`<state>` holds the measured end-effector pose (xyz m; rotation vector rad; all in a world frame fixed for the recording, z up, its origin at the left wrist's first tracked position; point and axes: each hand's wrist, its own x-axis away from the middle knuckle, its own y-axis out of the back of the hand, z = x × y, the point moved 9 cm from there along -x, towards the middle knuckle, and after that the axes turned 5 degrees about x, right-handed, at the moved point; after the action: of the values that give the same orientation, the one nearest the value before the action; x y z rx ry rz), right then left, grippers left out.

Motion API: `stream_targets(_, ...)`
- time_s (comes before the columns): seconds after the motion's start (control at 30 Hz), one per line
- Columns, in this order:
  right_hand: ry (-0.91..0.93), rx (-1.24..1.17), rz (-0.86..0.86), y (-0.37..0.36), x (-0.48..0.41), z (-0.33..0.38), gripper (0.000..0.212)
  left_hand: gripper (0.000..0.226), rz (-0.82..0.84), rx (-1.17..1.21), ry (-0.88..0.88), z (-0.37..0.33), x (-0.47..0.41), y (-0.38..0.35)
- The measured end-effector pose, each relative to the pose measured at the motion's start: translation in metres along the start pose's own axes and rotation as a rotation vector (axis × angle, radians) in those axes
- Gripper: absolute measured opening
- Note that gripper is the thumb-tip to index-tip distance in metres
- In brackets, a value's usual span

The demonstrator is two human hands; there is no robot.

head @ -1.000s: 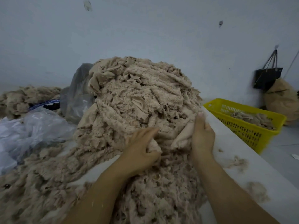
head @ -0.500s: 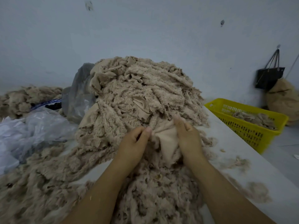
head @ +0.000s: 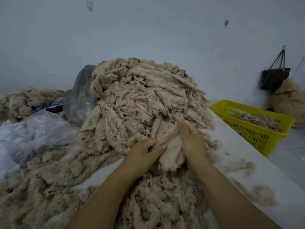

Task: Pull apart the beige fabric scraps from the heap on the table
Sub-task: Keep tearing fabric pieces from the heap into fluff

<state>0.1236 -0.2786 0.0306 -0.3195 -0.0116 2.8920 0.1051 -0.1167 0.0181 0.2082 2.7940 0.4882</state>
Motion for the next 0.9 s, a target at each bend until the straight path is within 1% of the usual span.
stream_targets(0.07,0.001,-0.036,-0.134,0.015,-0.001,0.001,0.052,0.048,0.027,-0.095,0.010,-0.001,0.000,-0.001)
stream_targets(0.13,-0.008,-0.079,-0.257,0.030,-0.001,0.003,0.053,0.047,0.091,-0.139,0.024,-0.002,0.000,-0.005)
stream_targets(0.2,0.005,-0.063,-0.363,0.045,-0.001,0.004,0.056,0.043,0.096,-0.132,0.047,0.000,0.001,-0.002)
stream_targets(0.23,0.011,-0.045,-0.405,0.050,-0.001,0.005,0.057,0.042,0.048,-0.129,0.047,-0.001,0.001,0.005)
stream_targets(0.3,0.029,-0.024,-0.464,0.058,-0.002,0.005,0.057,0.044,-0.161,-0.178,0.022,-0.003,0.000,0.030)
stream_targets(0.33,0.035,-0.019,-0.483,0.061,-0.003,0.005,0.055,0.045,-0.265,-0.231,0.011,-0.003,0.001,0.043)
stream_targets(0.4,0.024,-0.024,-0.505,0.065,-0.006,0.002,0.048,0.045,-0.397,-0.353,0.014,-0.005,0.005,0.064)
stream_targets(0.47,0.001,-0.046,-0.510,0.068,-0.009,-0.003,0.036,0.042,-0.464,-0.451,0.050,-0.003,0.007,0.076)
stream_targets(0.5,-0.011,-0.046,-0.510,0.069,-0.010,-0.006,0.033,0.041,-0.476,-0.478,0.064,-0.003,0.007,0.078)
stream_targets(0.57,0.006,-0.019,-0.503,0.068,-0.010,-0.005,0.037,0.041,-0.464,-0.408,0.027,-0.006,0.005,0.072)
stream_targets(0.6,0.039,0.041,-0.480,0.065,-0.011,-0.002,0.039,0.039,-0.444,-0.333,-0.002,-0.008,0.004,0.066)
stream_targets(0.63,0.090,0.144,-0.441,0.058,-0.012,0.003,0.036,0.037,-0.415,-0.275,-0.021,-0.010,0.004,0.058)
stream_targets(0.67,0.146,0.247,-0.372,0.047,-0.012,0.010,0.027,0.036,-0.379,-0.249,-0.044,-0.013,0.003,0.050)
stream_targets(0.7,0.209,0.325,-0.280,0.032,-0.010,0.016,0.024,0.036,-0.335,-0.247,-0.072,-0.016,0.003,0.040)
stream_targets(0.73,0.280,0.363,-0.161,0.015,-0.006,0.022,0.032,0.037,-0.291,-0.252,-0.109,-0.019,0.003,0.031)
stream_targets(0.8,0.353,0.340,0.170,-0.026,0.009,0.025,0.044,0.039,-0.224,-0.272,-0.202,-0.029,0.004,0.015)
stream_targets(0.83,0.349,0.344,0.338,-0.046,0.019,0.020,0.048,0.039,-0.213,-0.264,-0.238,-0.033,0.005,0.012)
stream_targets(0.87,0.322,0.380,0.461,-0.061,0.027,0.013,0.057,0.040,-0.216,-0.239,-0.257,-0.035,0.006,0.012)
stream_targets(0.9,0.289,0.427,0.525,-0.068,0.030,0.006,0.068,0.044,-0.224,-0.214,-0.263,-0.035,0.007,0.013)
